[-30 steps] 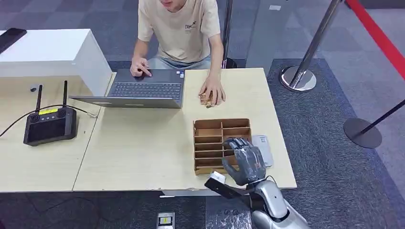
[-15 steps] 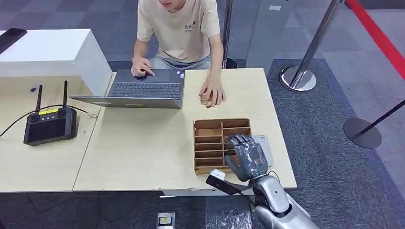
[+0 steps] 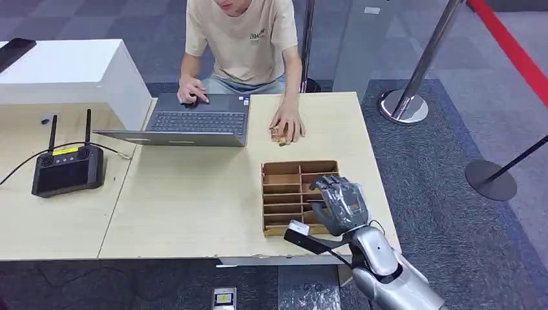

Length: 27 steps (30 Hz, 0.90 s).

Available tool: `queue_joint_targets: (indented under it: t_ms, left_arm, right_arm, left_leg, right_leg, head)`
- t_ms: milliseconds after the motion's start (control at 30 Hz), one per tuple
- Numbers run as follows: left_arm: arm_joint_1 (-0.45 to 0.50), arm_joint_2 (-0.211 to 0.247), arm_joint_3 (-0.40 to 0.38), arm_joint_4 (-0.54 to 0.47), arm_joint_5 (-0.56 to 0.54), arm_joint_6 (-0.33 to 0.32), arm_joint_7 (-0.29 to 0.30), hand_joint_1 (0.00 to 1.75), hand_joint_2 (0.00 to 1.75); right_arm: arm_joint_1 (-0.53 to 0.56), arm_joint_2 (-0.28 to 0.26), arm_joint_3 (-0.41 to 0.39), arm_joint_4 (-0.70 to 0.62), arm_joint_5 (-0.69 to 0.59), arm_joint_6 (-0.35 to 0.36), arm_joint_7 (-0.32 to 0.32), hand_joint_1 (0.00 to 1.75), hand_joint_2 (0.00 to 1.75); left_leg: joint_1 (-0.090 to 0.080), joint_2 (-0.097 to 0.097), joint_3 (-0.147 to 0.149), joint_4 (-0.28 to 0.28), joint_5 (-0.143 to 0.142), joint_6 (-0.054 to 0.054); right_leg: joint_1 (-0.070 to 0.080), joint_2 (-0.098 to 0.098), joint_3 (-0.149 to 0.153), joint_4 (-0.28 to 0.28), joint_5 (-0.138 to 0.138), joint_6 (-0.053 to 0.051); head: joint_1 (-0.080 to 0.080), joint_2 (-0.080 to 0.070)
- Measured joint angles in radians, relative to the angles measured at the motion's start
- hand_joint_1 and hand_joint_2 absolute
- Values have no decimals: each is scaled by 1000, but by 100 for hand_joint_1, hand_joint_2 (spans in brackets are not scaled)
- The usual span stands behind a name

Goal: Pass the card to the sensor for recognition and then transmit it.

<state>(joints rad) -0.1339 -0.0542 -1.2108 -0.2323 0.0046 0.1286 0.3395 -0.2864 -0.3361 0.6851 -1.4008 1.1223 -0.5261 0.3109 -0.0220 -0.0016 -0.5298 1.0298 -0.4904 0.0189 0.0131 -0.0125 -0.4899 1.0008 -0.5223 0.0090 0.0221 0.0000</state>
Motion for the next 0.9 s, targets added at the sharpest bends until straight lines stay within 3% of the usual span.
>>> queue_joint_targets:
  t_ms: [267, 433, 467, 533, 567, 600, 900]
  left_arm:
    - [-3, -1, 0, 0, 0, 0, -1, 0, 0]
    - [-3, -1, 0, 0, -1, 0, -4, 0, 0]
    - [-4, -1, 0, 0, -2, 0, -4, 0, 0]
    - [-5, -1, 0, 0, -2, 0, -4, 0, 0]
    - [-5, -1, 0, 0, -2, 0, -4, 0, 0]
    - [-5, -1, 0, 0, -3, 0, -4, 0, 0]
    - [-6, -1, 0, 0, -11, 0, -4, 0, 0]
  right_arm:
    - [0, -8, 0, 1, -15, 5, 1, 89, 175]
    - [0, -12, 2, 5, -26, 4, 1, 106, 175]
    - [0, -12, 2, 7, -31, 4, 1, 112, 175]
    - [0, -12, 5, 11, -36, 3, 1, 143, 175]
    - [0, -12, 5, 11, -37, 2, 1, 147, 175]
    - [0, -12, 5, 13, -39, 1, 0, 175, 175]
    - [-7, -12, 7, 29, -56, -3, -11, 175, 175]
  left_leg:
    - [0, 0, 0, 0, 0, 0]
    - [0, 0, 0, 0, 0, 0]
    - [0, 0, 0, 0, 0, 0]
    - [0, 0, 0, 0, 0, 0]
    - [0, 0, 0, 0, 0, 0]
    - [0, 0, 0, 0, 0, 0]
    - [0, 0, 0, 0, 0, 0]
  right_leg:
    - [0, 0, 0, 0, 0, 0]
    - [0, 0, 0, 0, 0, 0]
    - [0, 0, 0, 0, 0, 0]
    - [0, 0, 0, 0, 0, 0]
    - [0, 0, 0, 0, 0, 0]
    - [0, 0, 0, 0, 0, 0]
    - [0, 0, 0, 0, 0, 0]
  head:
    - [0, 0]
    - [0, 0]
    - [0, 0]
    - [0, 0]
    - [0, 0]
    - [0, 0]
    - [0, 0]
